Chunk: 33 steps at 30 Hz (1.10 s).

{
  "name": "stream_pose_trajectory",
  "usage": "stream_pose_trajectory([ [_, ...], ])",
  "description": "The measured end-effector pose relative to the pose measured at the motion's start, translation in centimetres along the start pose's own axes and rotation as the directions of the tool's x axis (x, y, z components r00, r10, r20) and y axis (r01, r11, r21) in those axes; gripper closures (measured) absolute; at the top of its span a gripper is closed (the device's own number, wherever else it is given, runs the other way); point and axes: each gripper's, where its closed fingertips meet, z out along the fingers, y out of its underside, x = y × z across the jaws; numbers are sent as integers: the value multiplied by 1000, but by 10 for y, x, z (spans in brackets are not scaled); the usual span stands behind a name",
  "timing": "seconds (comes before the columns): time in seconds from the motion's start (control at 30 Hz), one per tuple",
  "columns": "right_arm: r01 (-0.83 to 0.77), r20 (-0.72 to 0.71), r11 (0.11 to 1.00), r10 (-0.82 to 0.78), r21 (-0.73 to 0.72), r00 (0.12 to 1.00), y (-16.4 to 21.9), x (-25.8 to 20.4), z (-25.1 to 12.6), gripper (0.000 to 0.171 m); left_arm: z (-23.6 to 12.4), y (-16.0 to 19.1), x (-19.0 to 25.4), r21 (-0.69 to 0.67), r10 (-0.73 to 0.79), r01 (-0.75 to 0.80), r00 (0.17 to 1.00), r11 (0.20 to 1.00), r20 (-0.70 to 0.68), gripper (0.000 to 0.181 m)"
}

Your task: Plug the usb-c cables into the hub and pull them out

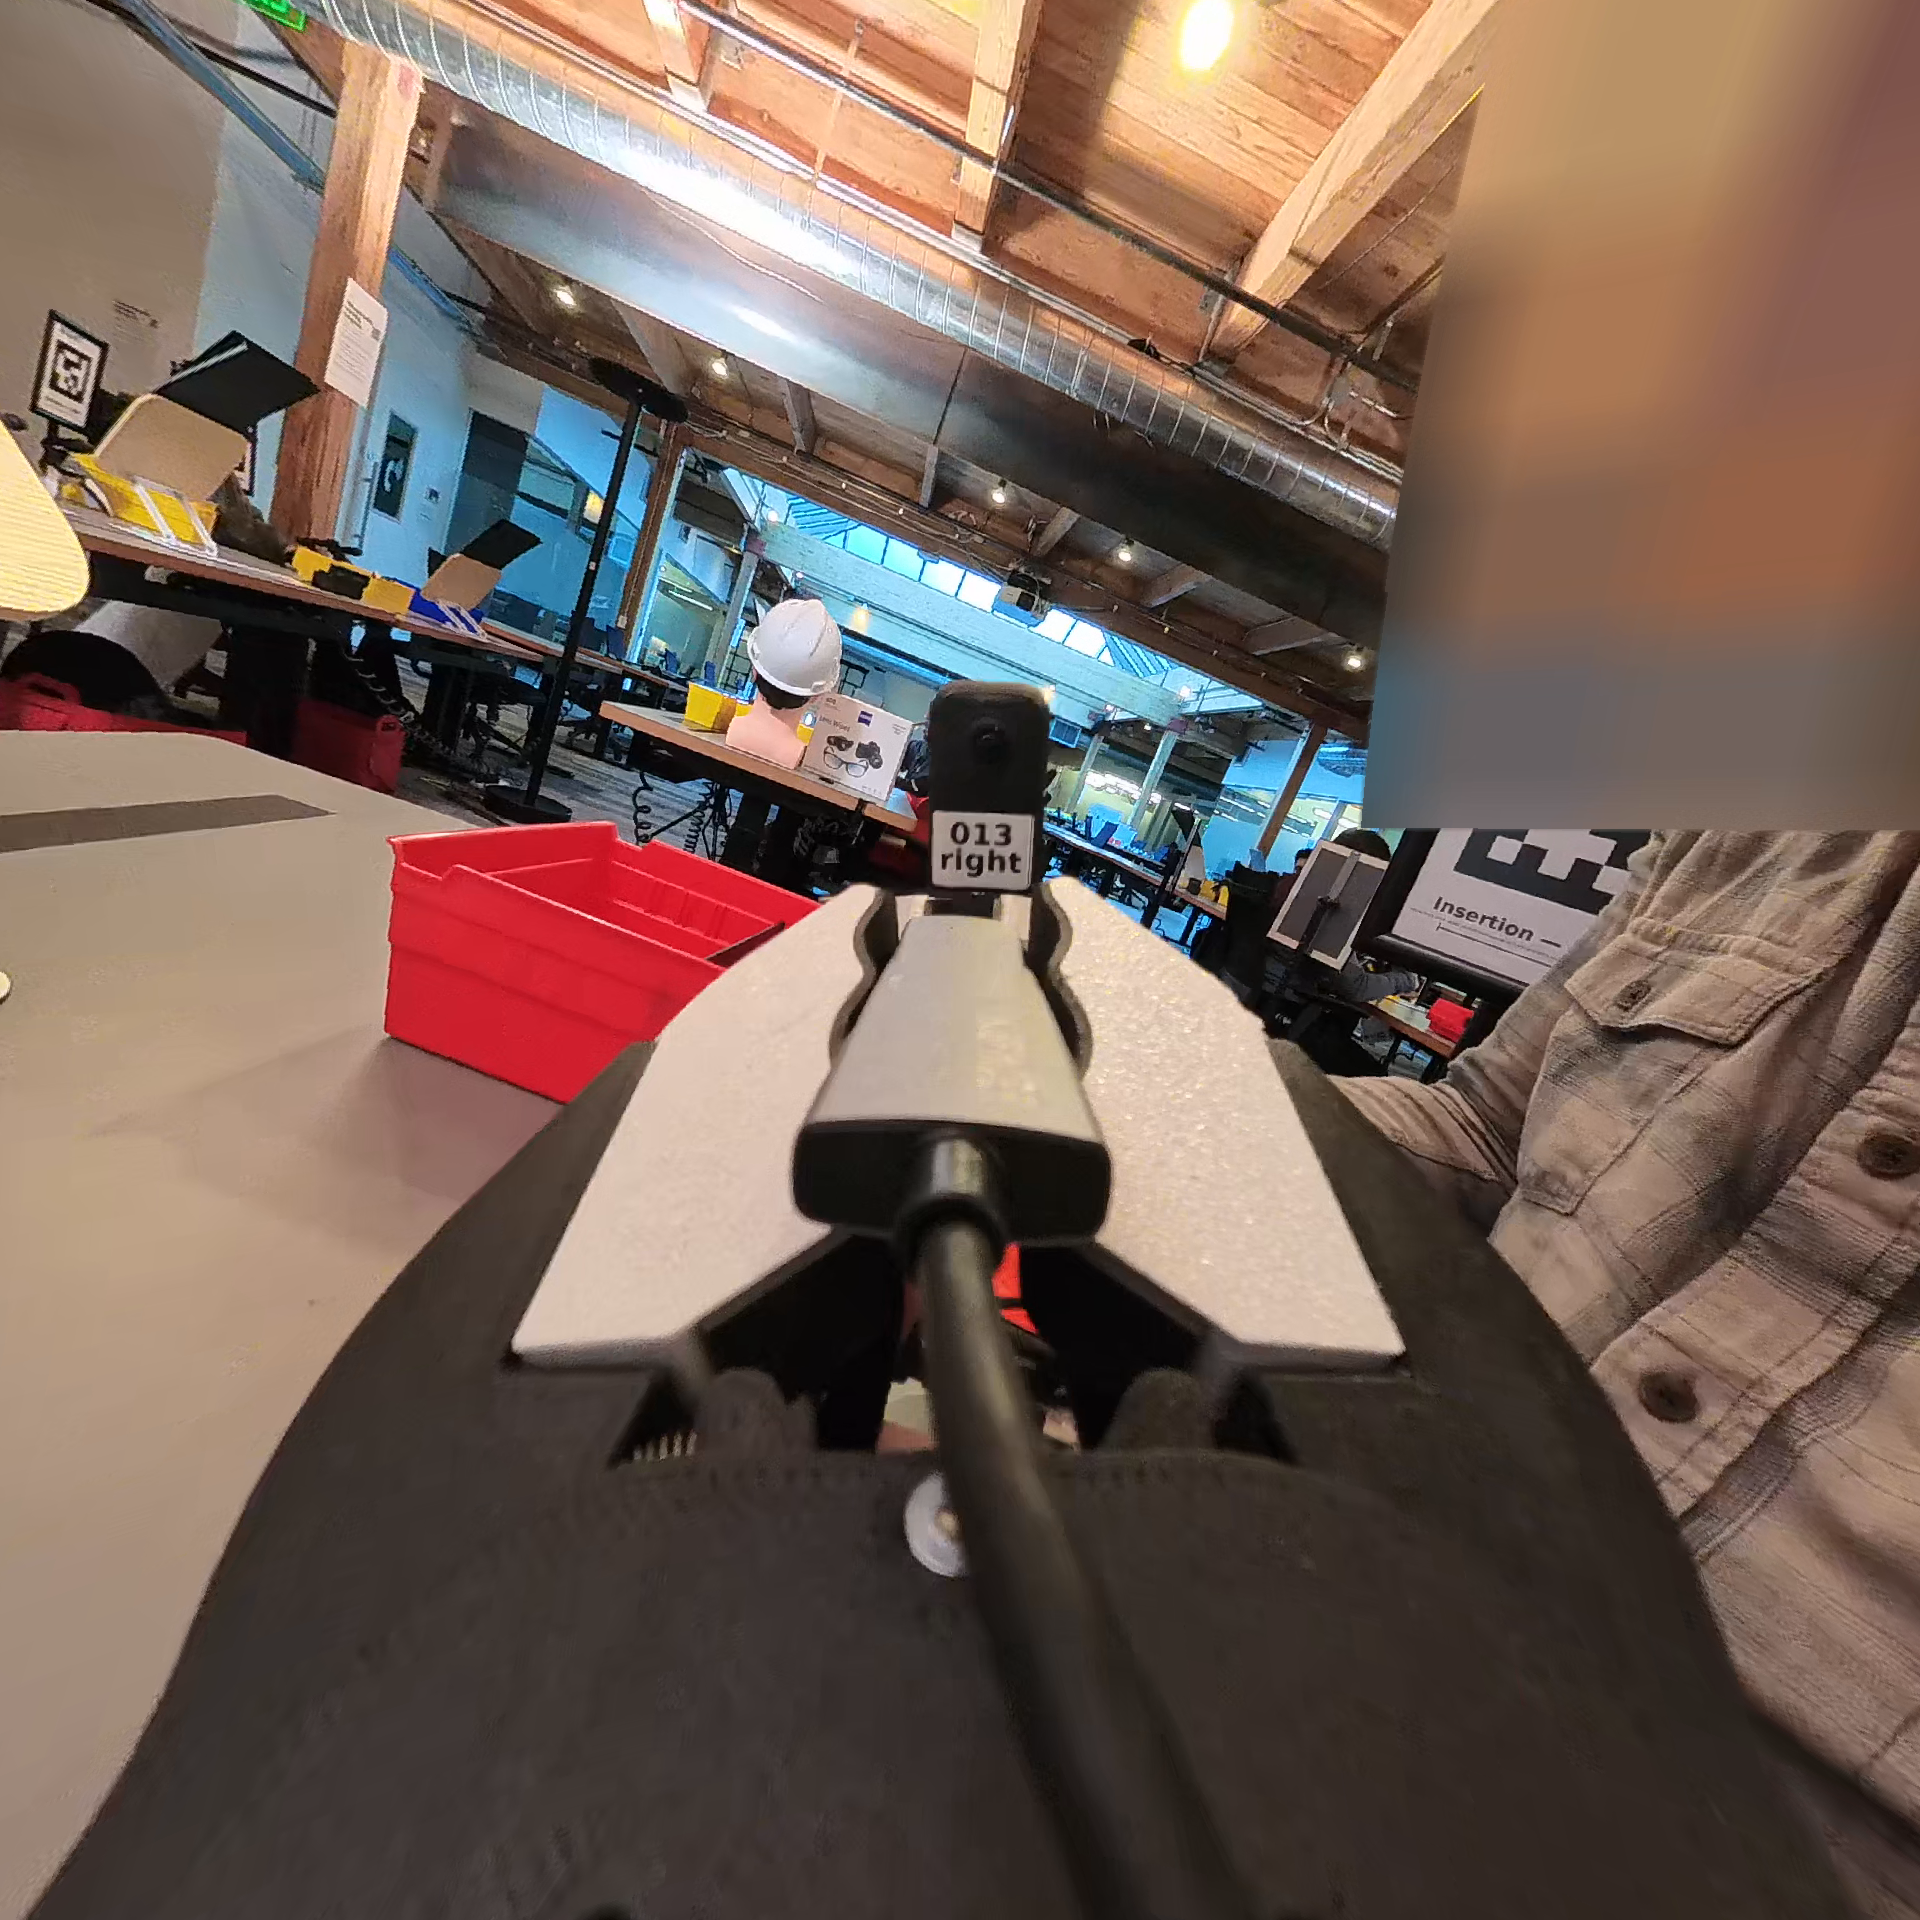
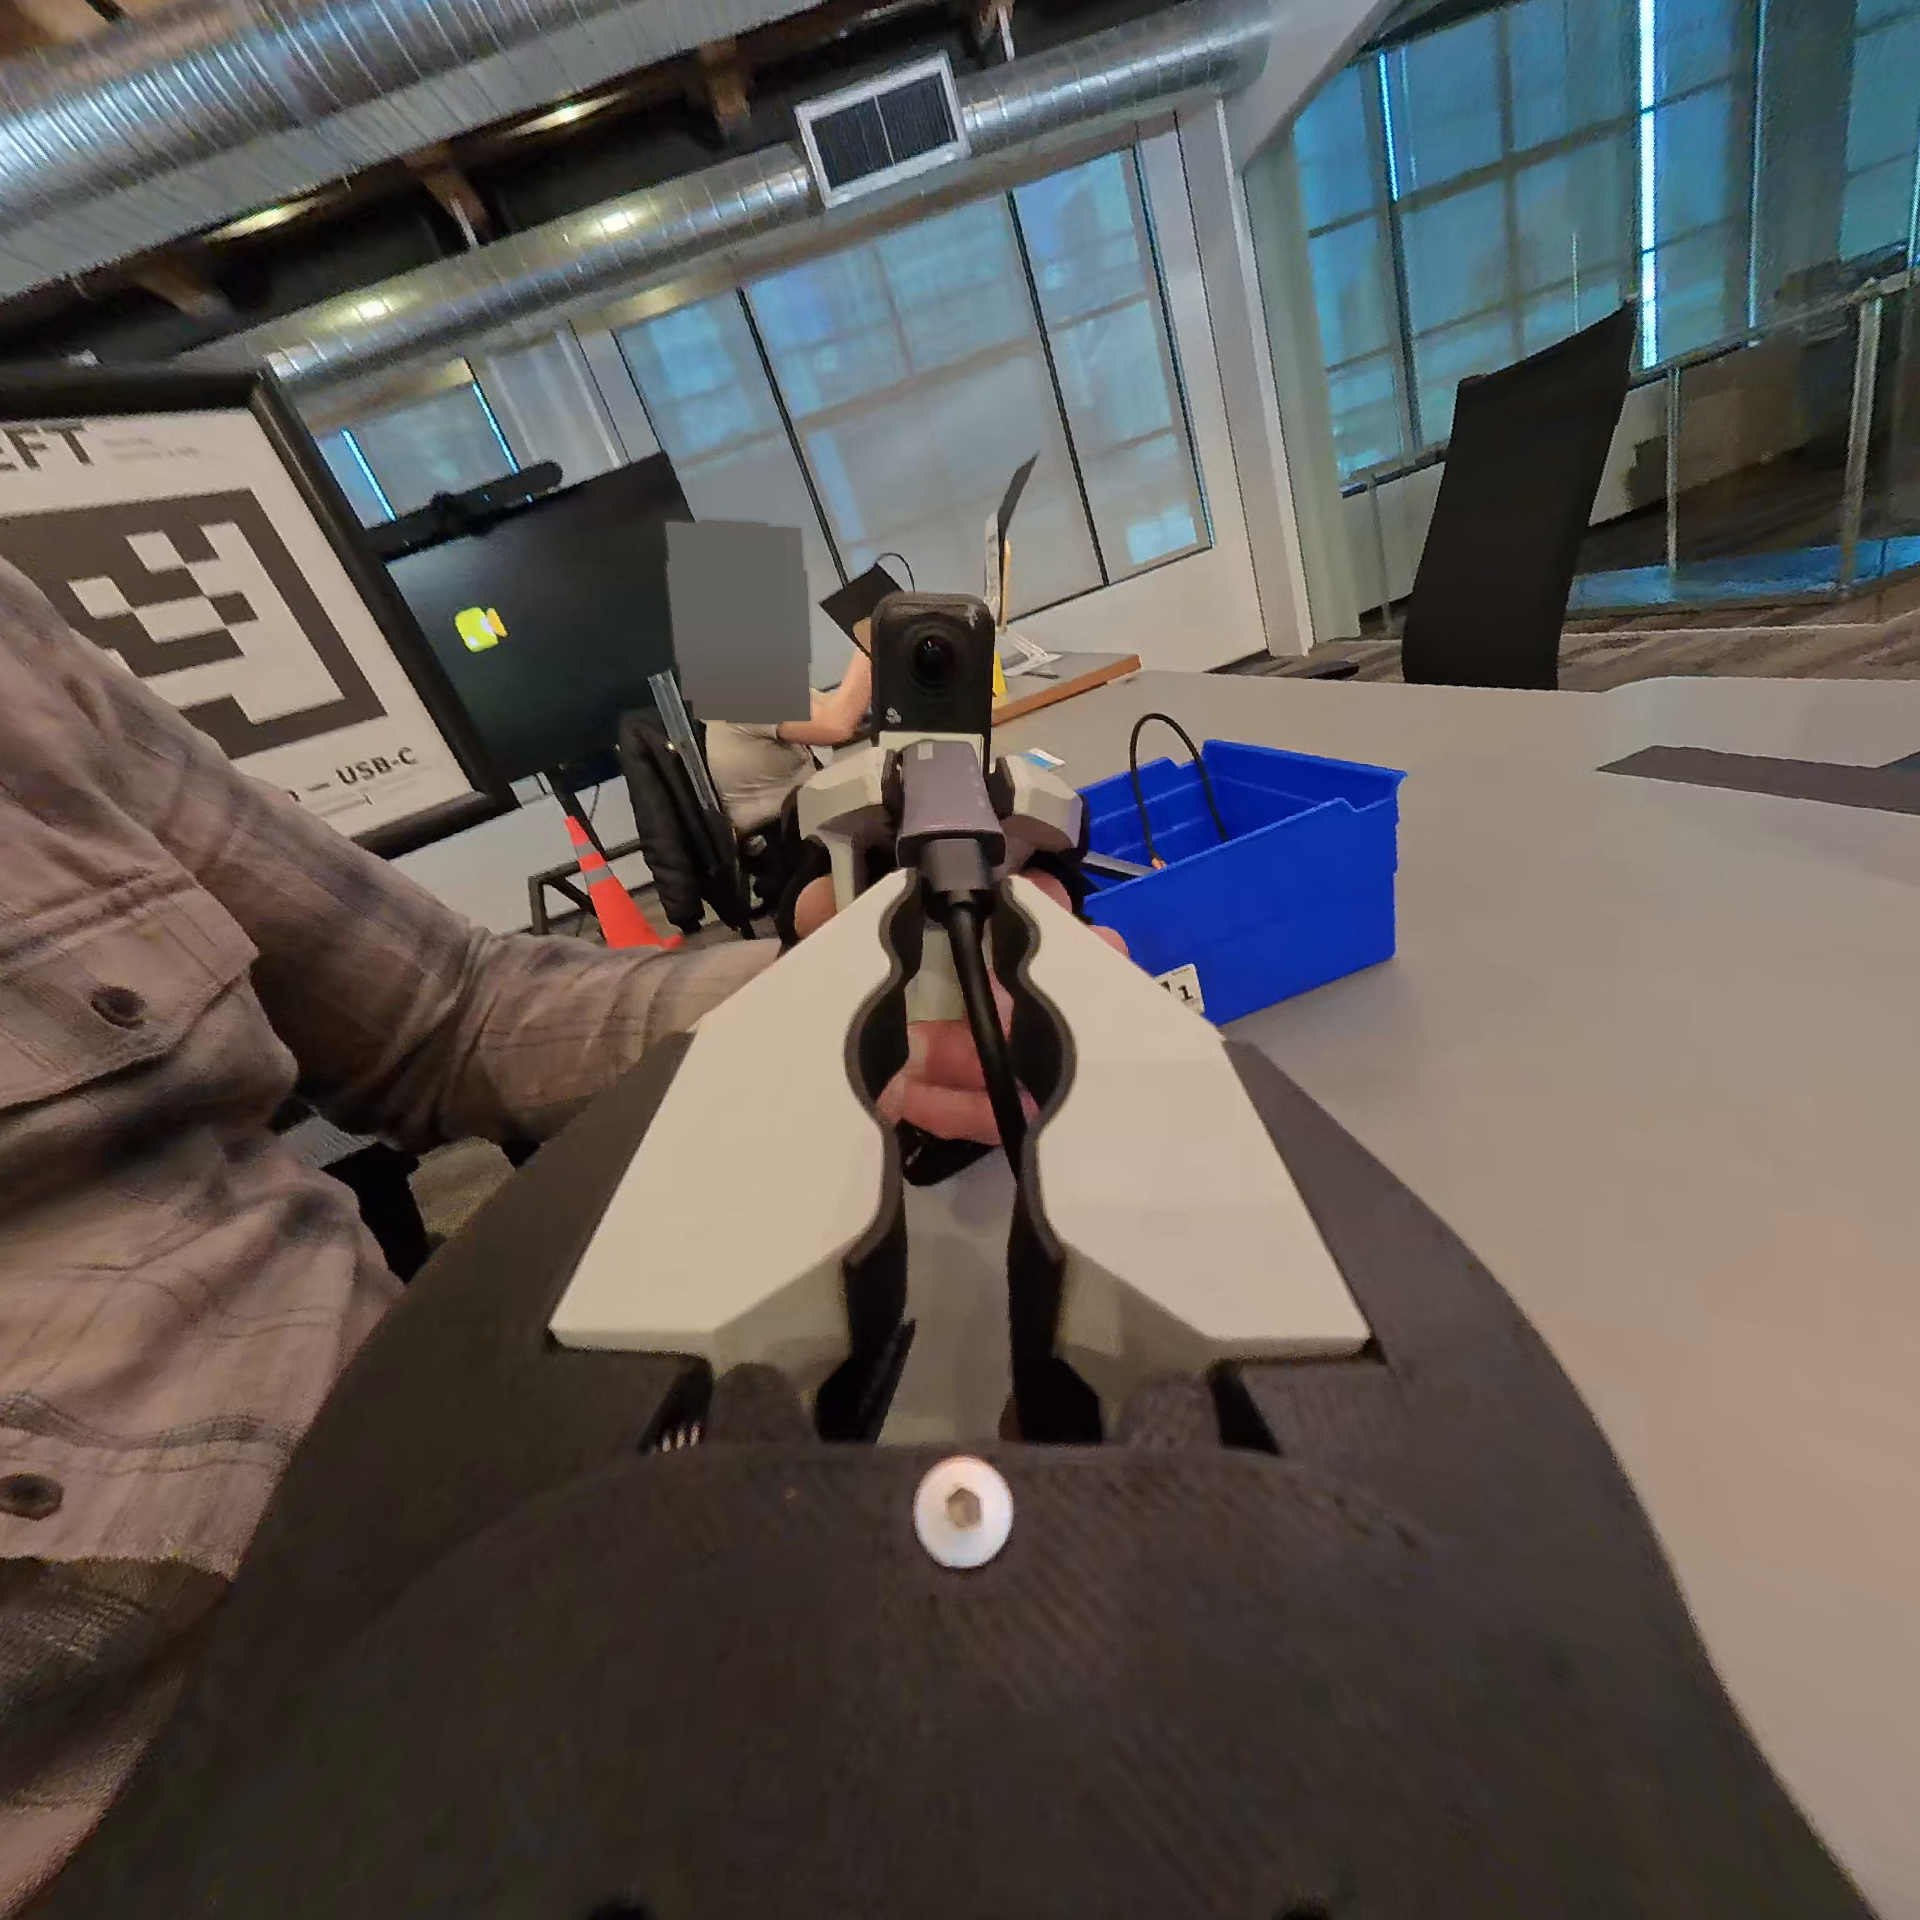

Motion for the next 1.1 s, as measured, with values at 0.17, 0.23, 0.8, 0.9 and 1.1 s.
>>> stream_pose_trajectory([
  [0.17, -29, 10, 998, 28, 47, 1000, -6, -2, 1, 162, 0, -3, 1, 25, -15, 15, 1000, 1000, -8, 156],
  [0.23, -22, 0, 999, 22, 41, 1000, -5, -1, 1, 161, 0, -3, 1, 28, -18, 18, 1000, 999, -7, 156],
  [0.8, 36, -2, 999, -36, 24, 999, -3, -3, 1, 161, 3, 3, 2, 10, -14, 14, 1000, 1000, -4, 156],
  [0.9, 55, -6, 998, -55, 22, 998, -4, -4, 0, 161, 4, 3, 2, 0, 1, -1, 1000, 1000, 6, 156],
  [1.1, 92, -15, 996, -91, 19, 996, -6, -6, 0, 161, 5, 0, 4, -26, 30, -30, 999, 999, 16, 156],
])
